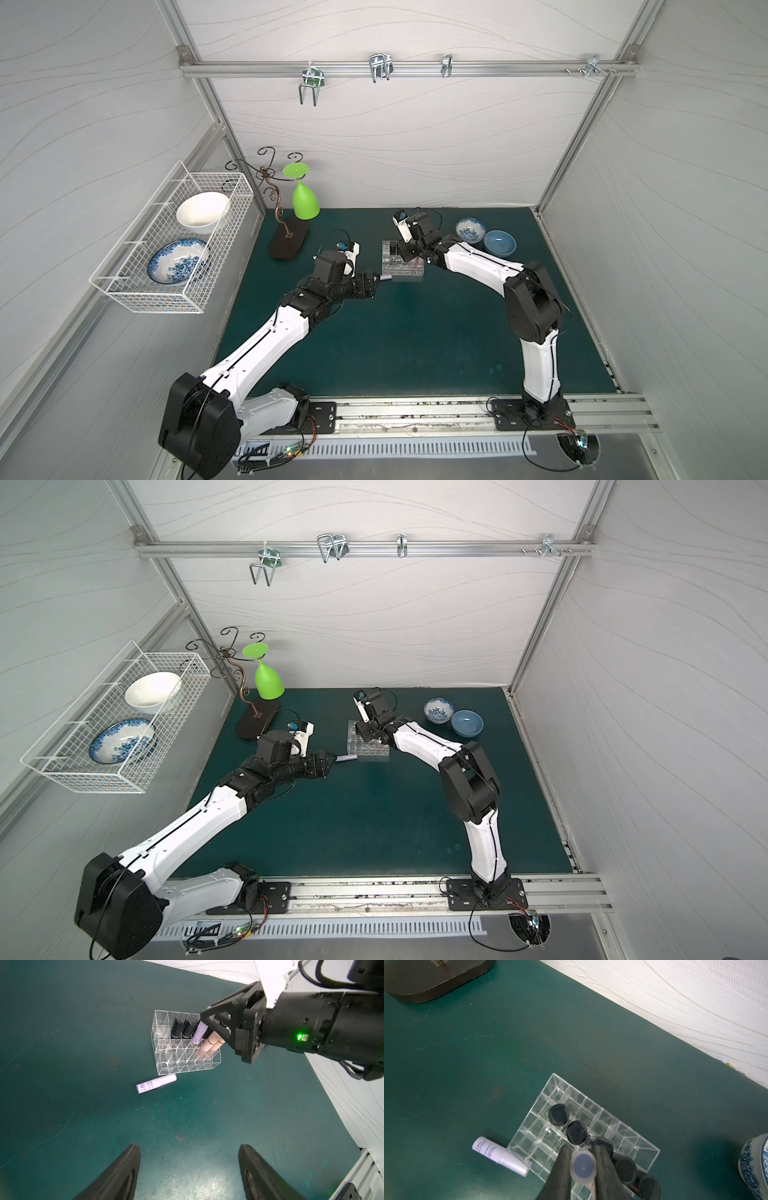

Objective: Arrange the lipsticks in the organizer
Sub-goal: Place the lipstick in the storage box.

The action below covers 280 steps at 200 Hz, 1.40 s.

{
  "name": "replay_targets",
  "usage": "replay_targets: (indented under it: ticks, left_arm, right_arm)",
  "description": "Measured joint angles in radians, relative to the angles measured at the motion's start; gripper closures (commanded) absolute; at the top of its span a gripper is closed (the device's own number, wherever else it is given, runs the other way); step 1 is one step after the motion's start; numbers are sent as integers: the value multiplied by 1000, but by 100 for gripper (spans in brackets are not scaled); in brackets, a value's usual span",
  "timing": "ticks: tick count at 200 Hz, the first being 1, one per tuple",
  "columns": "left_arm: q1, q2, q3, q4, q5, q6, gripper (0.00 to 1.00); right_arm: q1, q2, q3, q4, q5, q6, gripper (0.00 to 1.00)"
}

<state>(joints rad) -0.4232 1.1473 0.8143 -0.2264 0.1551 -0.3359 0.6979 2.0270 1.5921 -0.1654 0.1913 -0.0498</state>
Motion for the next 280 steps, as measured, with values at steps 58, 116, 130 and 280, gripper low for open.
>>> replay_targets:
  ticks: [58, 116, 130, 280]
  left_arm:
    - [4, 0, 0, 0, 2, 1, 21]
    - [4, 0, 0, 0, 3, 2, 21]
    - [4, 0, 0, 0, 3, 2, 21]
    - [4, 22, 0, 0, 14, 4, 21]
  right_arm:
    - [0, -39, -55, 9, 12, 1, 87]
    - [0, -42, -61, 8, 14, 1, 87]
    - [0, -40, -55, 7, 14, 1, 86]
    - [0, 19, -35, 5, 10, 6, 71]
